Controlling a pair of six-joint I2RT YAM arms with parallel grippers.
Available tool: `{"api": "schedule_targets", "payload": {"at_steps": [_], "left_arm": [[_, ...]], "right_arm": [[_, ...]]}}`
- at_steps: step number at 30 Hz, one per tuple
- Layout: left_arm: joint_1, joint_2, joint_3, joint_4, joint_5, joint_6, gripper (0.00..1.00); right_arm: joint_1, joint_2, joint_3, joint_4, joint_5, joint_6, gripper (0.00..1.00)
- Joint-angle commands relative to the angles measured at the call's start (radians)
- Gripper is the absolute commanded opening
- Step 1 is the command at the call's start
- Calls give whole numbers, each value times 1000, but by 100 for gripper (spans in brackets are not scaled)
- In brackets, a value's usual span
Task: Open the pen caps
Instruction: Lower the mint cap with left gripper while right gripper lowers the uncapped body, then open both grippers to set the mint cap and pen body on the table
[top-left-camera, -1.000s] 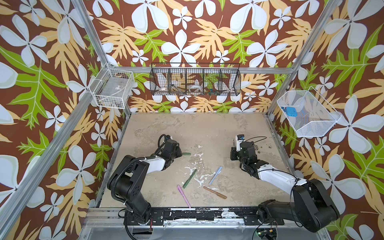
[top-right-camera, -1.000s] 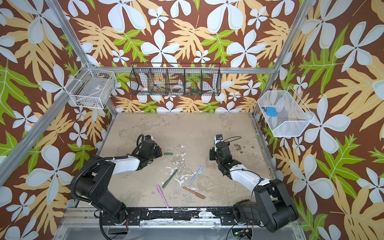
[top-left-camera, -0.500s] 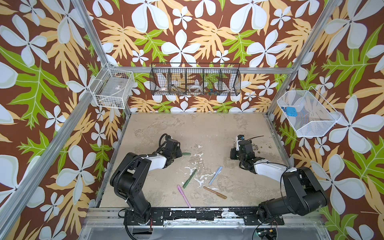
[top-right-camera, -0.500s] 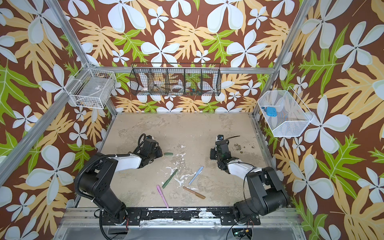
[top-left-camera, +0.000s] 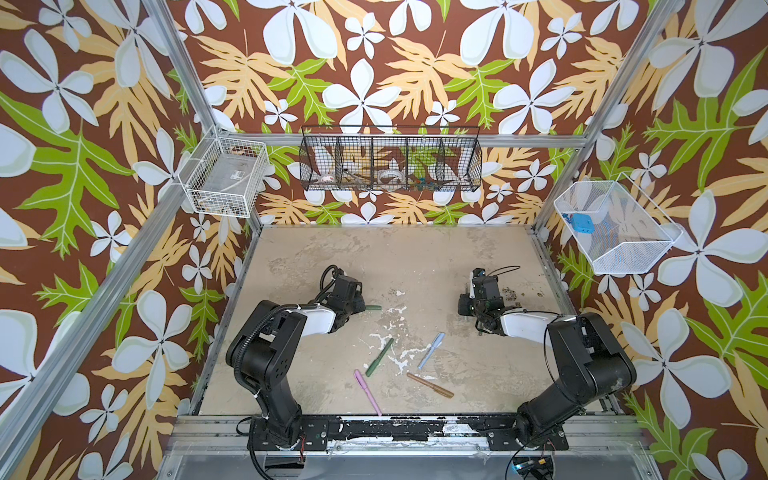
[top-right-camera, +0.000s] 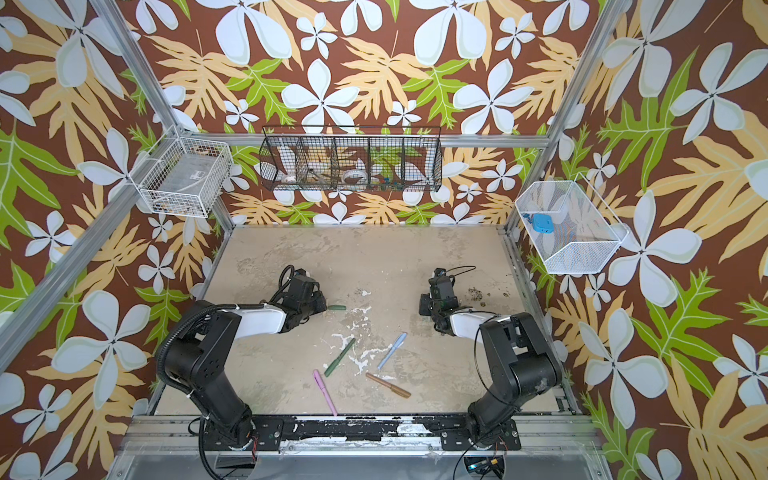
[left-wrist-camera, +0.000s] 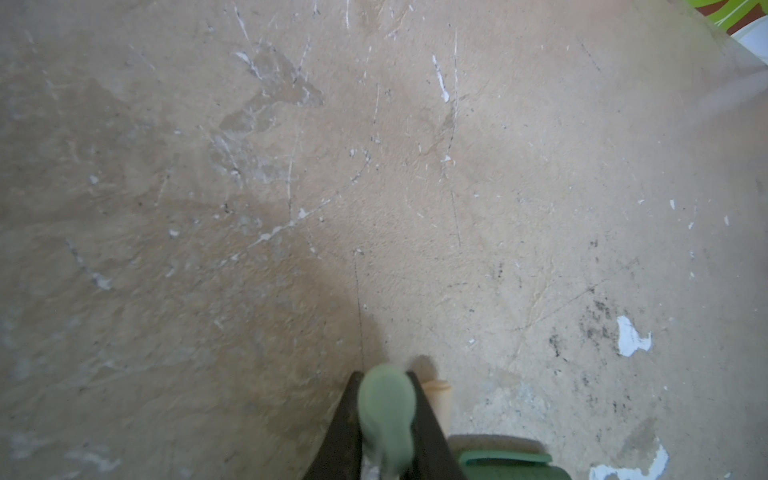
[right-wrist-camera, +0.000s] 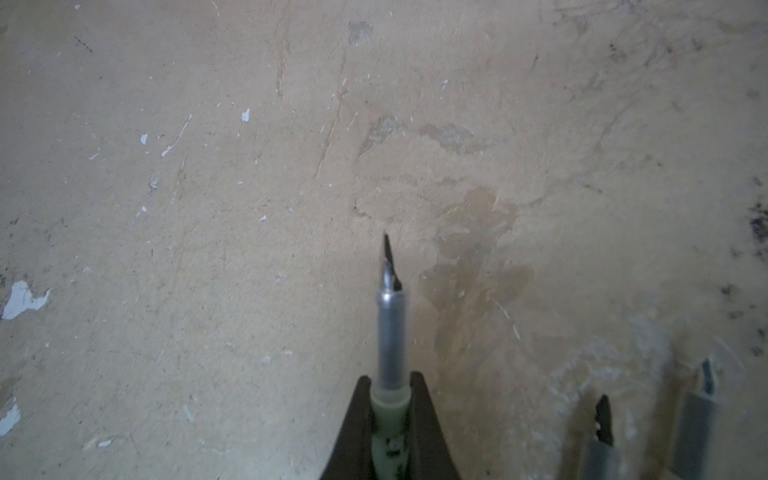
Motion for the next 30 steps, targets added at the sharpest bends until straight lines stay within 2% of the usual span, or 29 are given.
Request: {"api": "schedule_targets", "payload": {"at_steps": [1,7,15,17,23,26,30], "left_arm": [[1,7,5,-40,-15,17,21],[2,6,8,-46,-15,21,26],[2,-6,10,-40,21,33,29],[2,-15,6,-33,33,40,29],[-6,-107,-42,13,19,51,31],[-51,-168,-53,15,-78,102,32],[-140,-262,-92,71,-132,178,36]], "right_arm": [[0,32,22,-50,44,-14,13],[1,55,41,-56,36,-20,20],[5,34,36,-33,0,-26,33],[16,-5,17,-6,-18,-33,35],[97,-183,-42,26,20,-93,36],[114,-283,-77,39,-3,-115,37],[116,-427,-142,75,-95,-112,38]]}}
